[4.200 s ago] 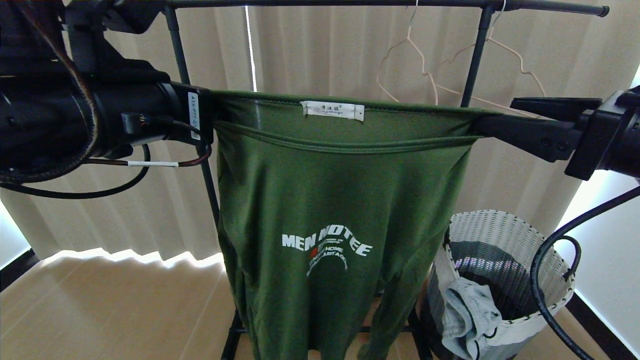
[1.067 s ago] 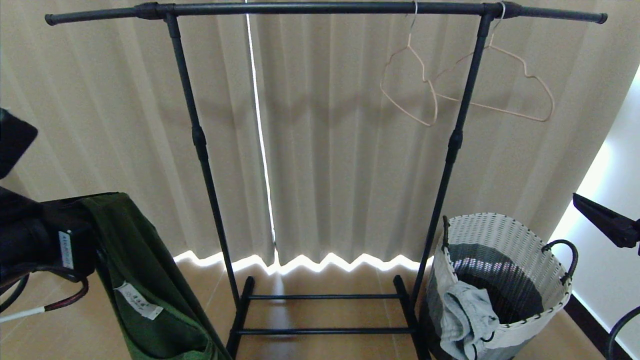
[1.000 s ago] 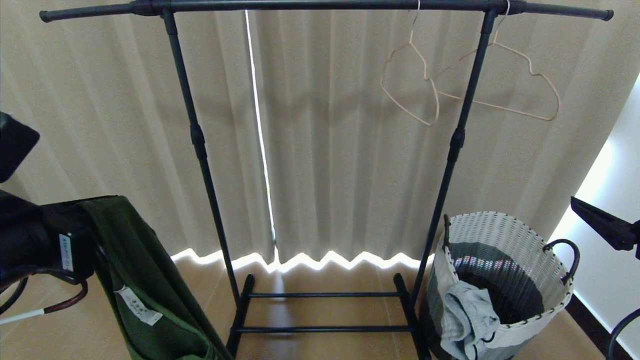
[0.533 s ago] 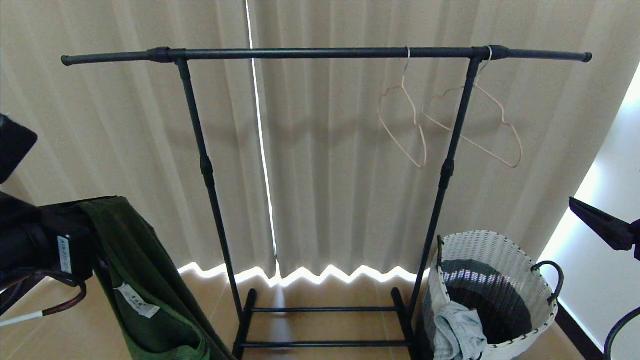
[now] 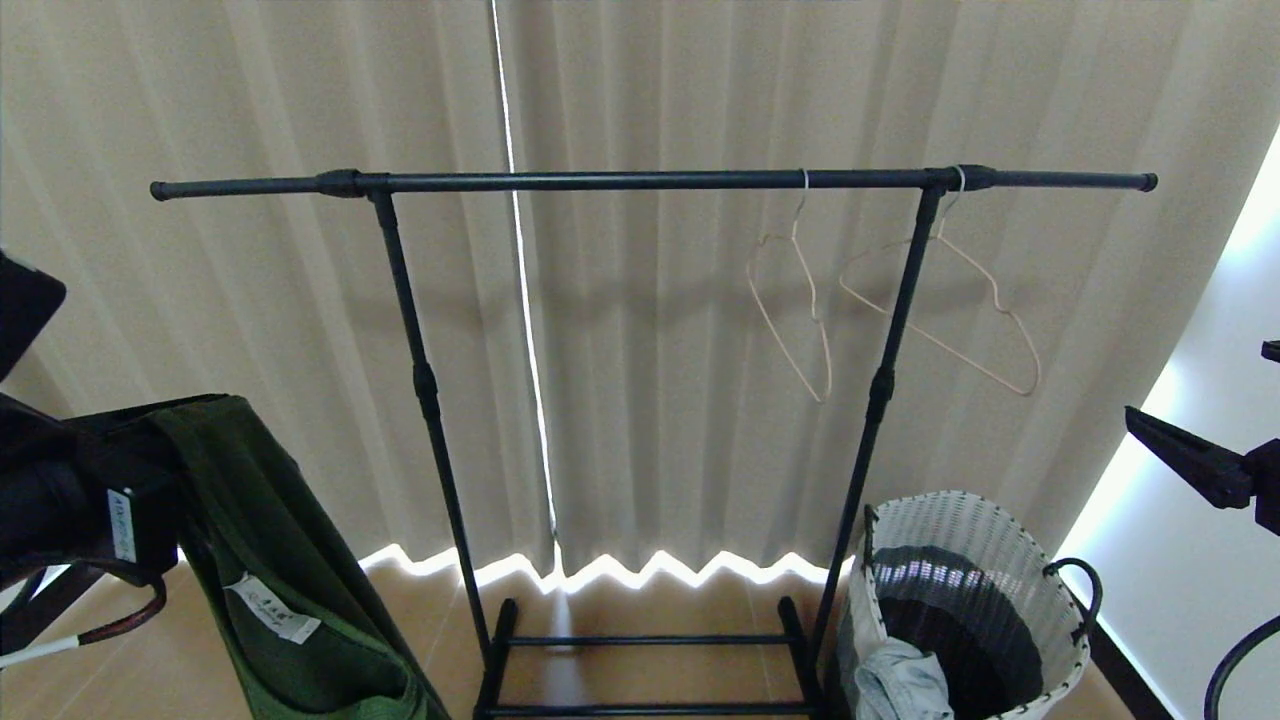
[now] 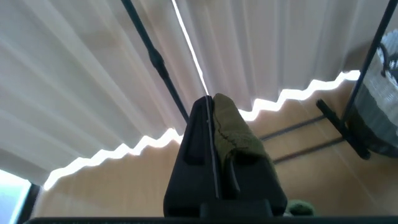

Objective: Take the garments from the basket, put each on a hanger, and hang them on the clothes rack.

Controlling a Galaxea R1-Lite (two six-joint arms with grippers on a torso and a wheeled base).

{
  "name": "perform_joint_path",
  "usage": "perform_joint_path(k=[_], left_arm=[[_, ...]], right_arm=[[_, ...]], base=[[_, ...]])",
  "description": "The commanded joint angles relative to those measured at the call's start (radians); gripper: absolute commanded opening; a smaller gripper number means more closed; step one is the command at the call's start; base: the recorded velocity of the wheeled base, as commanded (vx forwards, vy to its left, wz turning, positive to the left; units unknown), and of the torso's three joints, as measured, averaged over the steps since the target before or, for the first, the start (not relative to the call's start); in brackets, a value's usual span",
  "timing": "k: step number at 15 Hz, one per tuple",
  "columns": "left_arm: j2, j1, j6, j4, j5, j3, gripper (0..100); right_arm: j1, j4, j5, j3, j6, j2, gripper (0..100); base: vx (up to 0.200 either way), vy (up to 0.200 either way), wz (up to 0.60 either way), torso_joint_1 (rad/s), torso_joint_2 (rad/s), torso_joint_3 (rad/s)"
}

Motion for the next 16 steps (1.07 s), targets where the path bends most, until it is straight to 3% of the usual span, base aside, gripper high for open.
perform_joint_path(k=[1, 3, 6, 16], left_arm=[[-0.018, 0.003, 0.009, -0.008, 0.001, 0.021, 0], [-0.031, 0.003, 0.024, -0.03, 0.001, 0.045, 0], [-0.032, 0.008, 0.018, -0.065, 0.001, 0.047, 0], [-0.046, 0.008, 0.014, -0.065, 0.001, 0.056, 0]], right_arm=[[-0.002, 0.032, 0.001, -0.03, 0.007, 0.034, 100], [0.007, 0.147, 0.002, -0.1, 0.105, 0.074, 100], [-0.001, 0.224, 0.001, -0.113, 0.154, 0.091, 100], [-0.001, 0.216, -0.002, -0.114, 0.161, 0.1, 100]], base=[[0.0, 0.0, 0.0, 0.144, -0.37, -0.212], [0.0, 0.0, 0.0, 0.071, -0.16, -0.105], [0.0, 0.0, 0.0, 0.009, -0.02, -0.014], [0.0, 0.0, 0.0, 0.0, 0.0, 0.0]])
